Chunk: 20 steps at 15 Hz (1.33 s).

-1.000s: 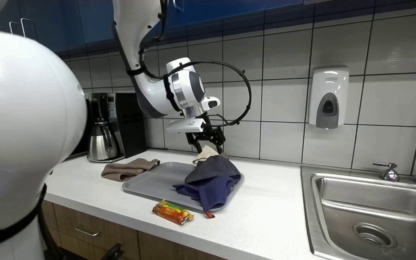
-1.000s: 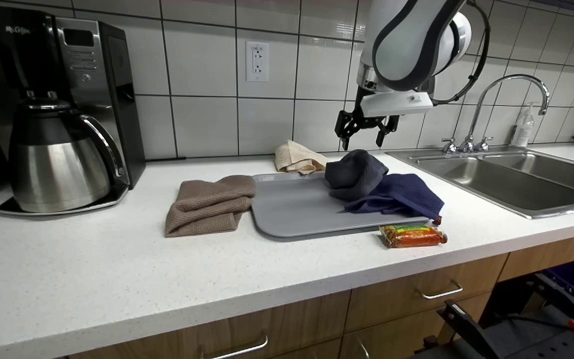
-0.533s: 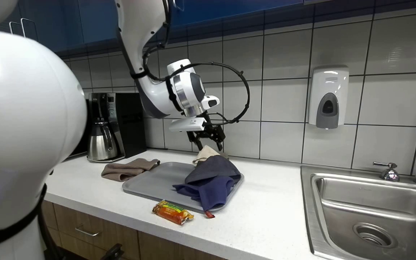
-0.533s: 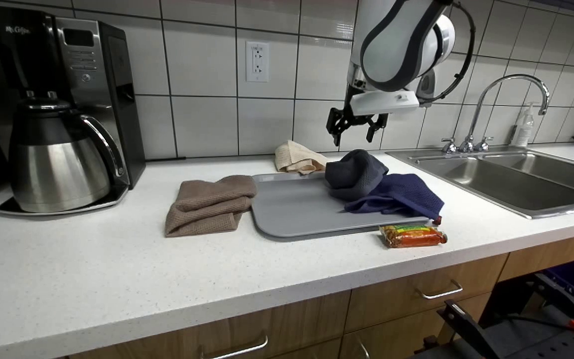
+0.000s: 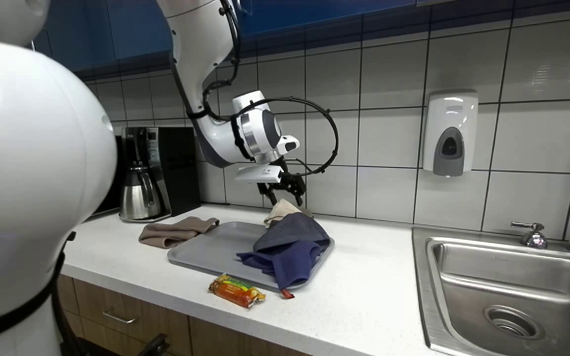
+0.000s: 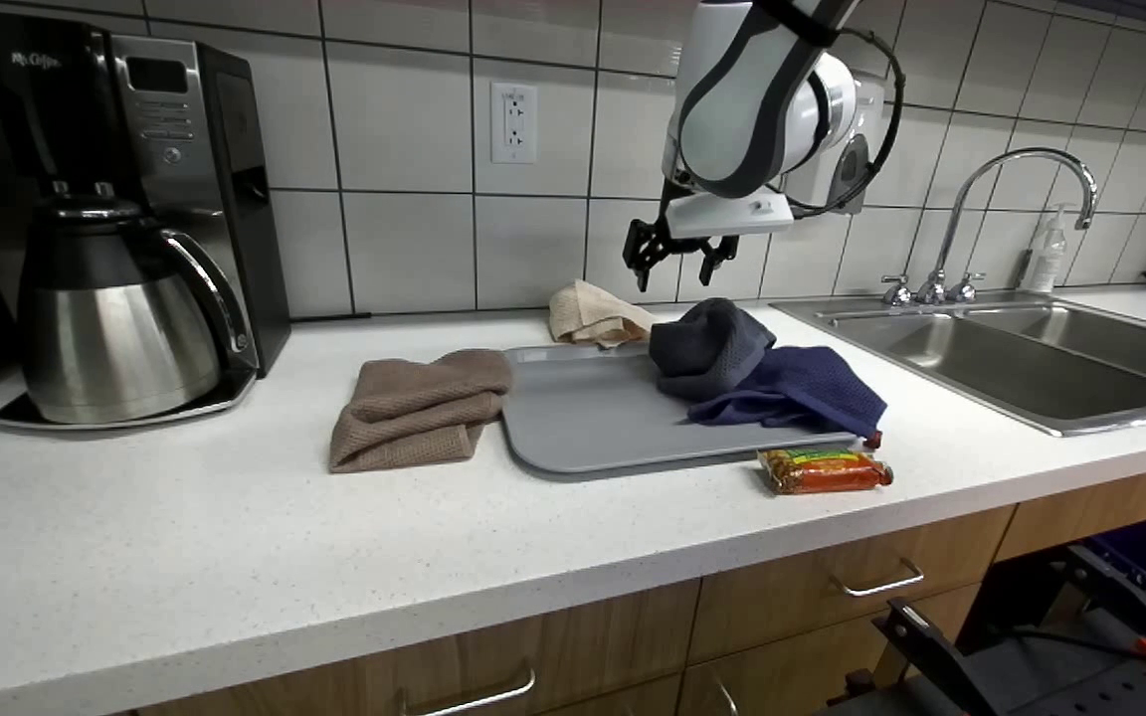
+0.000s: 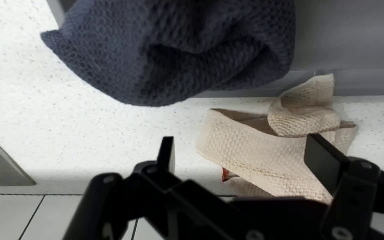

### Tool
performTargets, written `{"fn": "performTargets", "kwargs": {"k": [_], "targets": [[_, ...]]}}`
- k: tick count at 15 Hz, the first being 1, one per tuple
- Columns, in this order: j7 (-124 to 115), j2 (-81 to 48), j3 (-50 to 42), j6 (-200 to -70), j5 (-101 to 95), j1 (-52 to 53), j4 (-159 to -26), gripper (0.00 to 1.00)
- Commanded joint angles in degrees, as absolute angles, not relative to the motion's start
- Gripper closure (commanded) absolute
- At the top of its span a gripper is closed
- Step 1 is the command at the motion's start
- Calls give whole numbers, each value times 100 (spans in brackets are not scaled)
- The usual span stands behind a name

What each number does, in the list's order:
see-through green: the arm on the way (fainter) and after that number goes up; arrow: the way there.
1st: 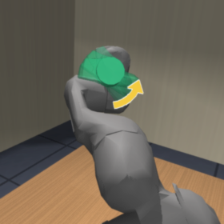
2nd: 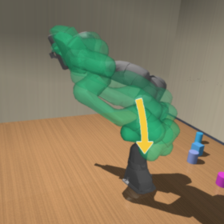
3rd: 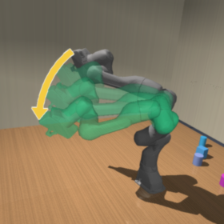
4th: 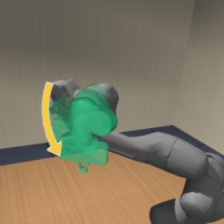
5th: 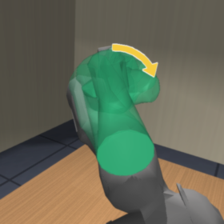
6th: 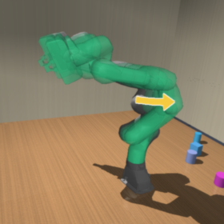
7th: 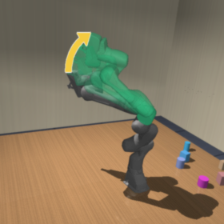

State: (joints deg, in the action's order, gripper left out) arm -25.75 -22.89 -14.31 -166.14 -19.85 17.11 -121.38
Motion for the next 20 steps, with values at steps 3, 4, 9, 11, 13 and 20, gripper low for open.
{"fn": "performTargets", "kwargs": {"k": [3,4,9,11,13,20], "targets": [[-2051,-2879,-1110,-16696,-1492,1448,-11396,0],[-2023,-2979,-1111,-16690,-1449,1466,-11273,0],[-1877,-3446,-1077,-16610,-1290,1497,-10659,0],[-1737,-3605,-1000,-16519,-1251,1456,-10435,0],[-1548,-3753,-884,-16437,-1171,1382,-10225,0],[-959,-4170,-511,-15980,-895,1089,-9494,0]]}}
